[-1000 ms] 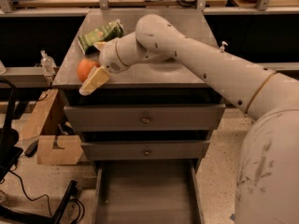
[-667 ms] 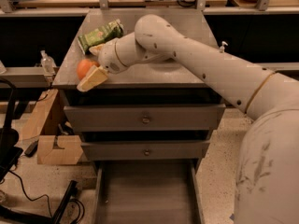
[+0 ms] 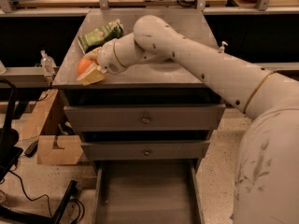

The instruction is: Place orange into bottom drawer

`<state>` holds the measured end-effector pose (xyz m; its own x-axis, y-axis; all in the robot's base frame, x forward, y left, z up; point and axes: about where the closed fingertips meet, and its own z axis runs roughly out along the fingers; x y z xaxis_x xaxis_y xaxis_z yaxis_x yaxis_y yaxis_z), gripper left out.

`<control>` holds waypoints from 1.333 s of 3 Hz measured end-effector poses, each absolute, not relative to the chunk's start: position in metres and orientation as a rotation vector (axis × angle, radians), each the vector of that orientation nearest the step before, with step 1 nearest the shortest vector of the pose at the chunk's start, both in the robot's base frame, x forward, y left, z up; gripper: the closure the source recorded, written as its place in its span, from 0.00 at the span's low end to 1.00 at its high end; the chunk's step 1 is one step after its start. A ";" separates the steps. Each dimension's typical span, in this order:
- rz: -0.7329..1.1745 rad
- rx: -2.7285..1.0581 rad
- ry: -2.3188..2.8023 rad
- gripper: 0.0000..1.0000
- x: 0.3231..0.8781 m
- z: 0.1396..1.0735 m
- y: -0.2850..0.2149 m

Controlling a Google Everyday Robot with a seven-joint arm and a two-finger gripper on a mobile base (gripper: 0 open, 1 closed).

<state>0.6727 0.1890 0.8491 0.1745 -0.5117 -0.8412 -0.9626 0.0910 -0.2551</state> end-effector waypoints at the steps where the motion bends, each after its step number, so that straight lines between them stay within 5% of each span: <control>1: 0.633 -1.552 1.462 0.87 0.672 0.848 0.191; 2: 0.659 -1.523 1.399 1.00 0.670 0.861 0.187; 4: 0.622 -1.341 1.251 1.00 0.580 0.912 0.162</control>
Offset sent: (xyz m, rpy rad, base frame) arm -0.0037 -0.0170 0.0366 0.1630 -0.0736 0.0452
